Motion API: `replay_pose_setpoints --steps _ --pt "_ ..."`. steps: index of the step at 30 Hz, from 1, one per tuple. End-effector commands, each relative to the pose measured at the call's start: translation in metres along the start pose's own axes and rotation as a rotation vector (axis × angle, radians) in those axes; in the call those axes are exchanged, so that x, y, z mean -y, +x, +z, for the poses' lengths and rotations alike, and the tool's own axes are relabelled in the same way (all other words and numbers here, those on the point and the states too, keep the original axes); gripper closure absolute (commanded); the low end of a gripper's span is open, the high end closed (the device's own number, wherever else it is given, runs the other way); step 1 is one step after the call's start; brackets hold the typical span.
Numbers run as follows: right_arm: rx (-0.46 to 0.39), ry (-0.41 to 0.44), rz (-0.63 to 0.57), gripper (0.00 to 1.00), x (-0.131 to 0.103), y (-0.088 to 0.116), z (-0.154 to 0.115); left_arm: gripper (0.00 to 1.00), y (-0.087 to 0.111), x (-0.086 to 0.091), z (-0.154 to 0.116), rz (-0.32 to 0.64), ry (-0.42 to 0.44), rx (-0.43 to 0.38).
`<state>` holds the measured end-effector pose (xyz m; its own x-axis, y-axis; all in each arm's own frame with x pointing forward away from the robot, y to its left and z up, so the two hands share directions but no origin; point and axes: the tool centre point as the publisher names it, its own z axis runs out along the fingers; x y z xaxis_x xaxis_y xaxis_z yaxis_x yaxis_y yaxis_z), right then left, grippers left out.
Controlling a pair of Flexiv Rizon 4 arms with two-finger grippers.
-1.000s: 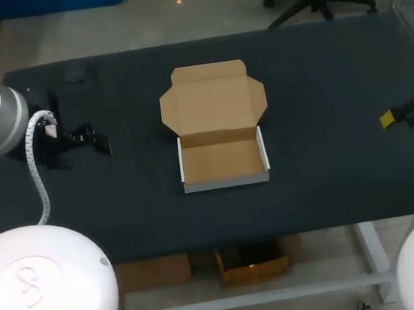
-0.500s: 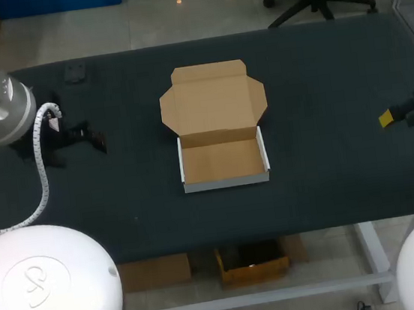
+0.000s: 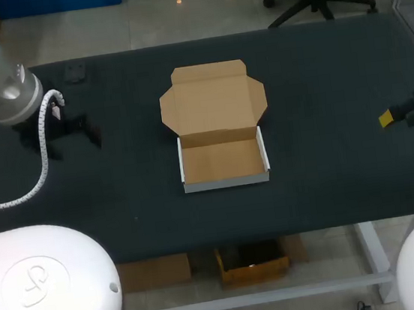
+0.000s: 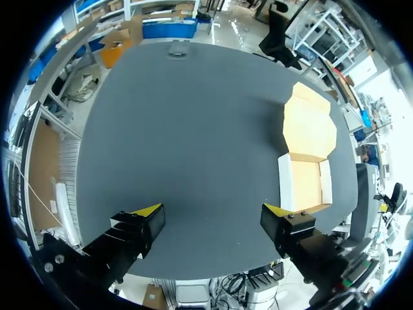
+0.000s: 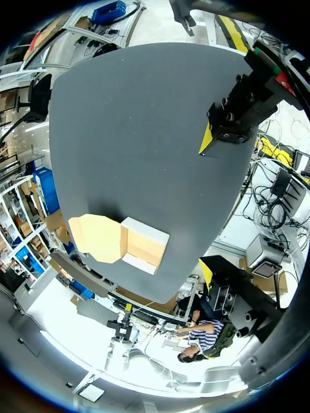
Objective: Assemble the packaging by folding the flat box into shape, placing the metal phone stand inside, and closing the box properly
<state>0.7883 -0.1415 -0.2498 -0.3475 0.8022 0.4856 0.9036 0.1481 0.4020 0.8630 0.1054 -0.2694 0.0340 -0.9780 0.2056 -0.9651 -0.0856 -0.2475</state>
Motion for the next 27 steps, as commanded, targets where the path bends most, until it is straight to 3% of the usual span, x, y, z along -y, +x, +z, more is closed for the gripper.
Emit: replay_pose_setpoints --steps 1,10,27 --pt "-0.002 0.0 -0.001 0.0 0.0 0.0 -0.002 0.0 -0.001 0.027 0.024 0.002 -0.131 0.013" --pt "-0.002 0.0 -0.001 0.0 0.0 0.0 -0.002 0.0 -0.015 0.048 0.042 -0.014 -0.185 0.02" --pt "-0.002 0.0 -0.001 0.0 0.0 0.0 -0.002 0.0 -0.026 0.066 0.055 -0.001 -0.227 0.033"
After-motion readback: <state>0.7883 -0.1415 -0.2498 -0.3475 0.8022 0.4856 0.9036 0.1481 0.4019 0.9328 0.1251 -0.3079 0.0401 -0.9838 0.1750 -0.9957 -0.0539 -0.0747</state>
